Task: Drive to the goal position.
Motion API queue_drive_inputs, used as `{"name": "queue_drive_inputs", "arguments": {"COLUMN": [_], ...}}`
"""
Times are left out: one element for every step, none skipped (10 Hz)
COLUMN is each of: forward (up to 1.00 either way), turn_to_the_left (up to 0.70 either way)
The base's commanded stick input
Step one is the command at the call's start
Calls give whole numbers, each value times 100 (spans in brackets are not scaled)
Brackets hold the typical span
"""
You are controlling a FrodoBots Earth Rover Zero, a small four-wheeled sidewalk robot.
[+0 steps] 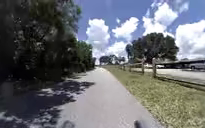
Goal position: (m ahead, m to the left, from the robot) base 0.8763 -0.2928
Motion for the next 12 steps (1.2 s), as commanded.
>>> {"name": "queue_drive_inputs", "arguments": {"forward": [50,50,50,50,50,50,50,50,50,50,50,50], "turn_to_the_left": [0,0,0,0,0,0,0,0,0,0,0,0]}}
